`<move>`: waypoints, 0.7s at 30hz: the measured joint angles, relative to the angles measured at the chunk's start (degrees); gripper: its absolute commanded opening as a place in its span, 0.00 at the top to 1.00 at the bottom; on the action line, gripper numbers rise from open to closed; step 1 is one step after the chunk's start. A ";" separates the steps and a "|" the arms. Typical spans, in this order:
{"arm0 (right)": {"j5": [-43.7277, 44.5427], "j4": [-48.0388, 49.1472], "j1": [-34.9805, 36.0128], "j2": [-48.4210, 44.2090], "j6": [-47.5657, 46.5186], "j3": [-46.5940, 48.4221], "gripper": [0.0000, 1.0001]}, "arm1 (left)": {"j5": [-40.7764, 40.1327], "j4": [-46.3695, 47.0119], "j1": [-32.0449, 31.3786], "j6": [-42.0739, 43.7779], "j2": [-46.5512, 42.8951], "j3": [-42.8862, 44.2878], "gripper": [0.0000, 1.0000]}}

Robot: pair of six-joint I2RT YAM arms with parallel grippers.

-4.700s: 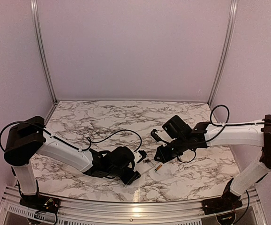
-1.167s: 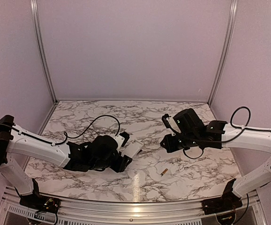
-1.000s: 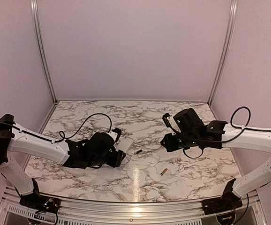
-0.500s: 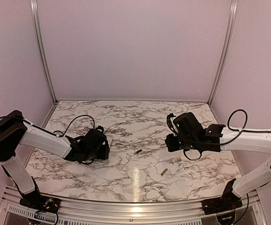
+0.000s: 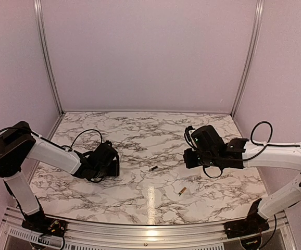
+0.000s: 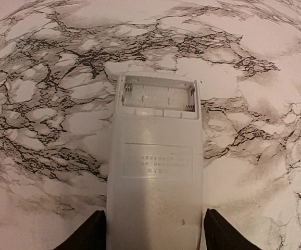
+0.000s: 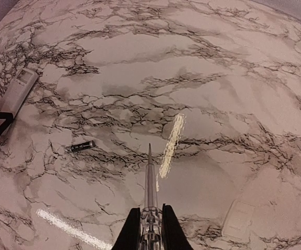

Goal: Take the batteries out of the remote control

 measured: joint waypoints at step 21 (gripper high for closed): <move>8.85 8.52 -0.66 5.81 -3.34 0.66 1.00 | -0.09 7.50 0.31 1.07 -18.05 -12.96 0.01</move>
